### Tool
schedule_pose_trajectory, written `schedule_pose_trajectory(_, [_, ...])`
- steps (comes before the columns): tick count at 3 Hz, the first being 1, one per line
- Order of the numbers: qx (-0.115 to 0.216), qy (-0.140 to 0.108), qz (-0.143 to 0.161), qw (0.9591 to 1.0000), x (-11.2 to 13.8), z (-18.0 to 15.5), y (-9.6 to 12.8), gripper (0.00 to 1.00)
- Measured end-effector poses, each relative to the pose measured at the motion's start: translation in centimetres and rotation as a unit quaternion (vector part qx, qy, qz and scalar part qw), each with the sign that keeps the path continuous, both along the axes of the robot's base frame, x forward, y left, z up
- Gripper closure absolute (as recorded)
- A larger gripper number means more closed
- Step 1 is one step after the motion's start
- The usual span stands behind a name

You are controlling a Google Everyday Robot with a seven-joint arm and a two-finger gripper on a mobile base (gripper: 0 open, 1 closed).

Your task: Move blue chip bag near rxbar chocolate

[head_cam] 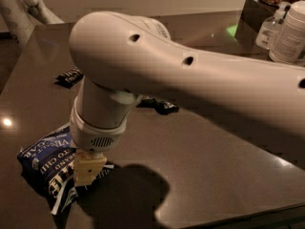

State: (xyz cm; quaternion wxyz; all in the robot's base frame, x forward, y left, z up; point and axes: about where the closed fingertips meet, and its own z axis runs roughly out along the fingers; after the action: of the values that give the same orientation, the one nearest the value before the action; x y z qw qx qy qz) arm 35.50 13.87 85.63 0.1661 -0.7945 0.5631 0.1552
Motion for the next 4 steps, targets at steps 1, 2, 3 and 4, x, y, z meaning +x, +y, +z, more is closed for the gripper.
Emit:
schedule_pose_trajectory(1, [0.014,-0.002,-0.020,0.9997,2.0,1.6,-0.7,0.85])
schedule_pose_trajectory(2, [0.025,-0.009,-0.043,0.9987,4.5,3.1,-1.2,1.00])
schedule_pose_trajectory(3, [0.042,-0.028,-0.091,0.9946,9.9,5.6,-1.8,1.00])
schedule_pose_trajectory(4, [0.049,-0.039,-0.131,0.9894,14.3,6.8,-2.0,1.00])
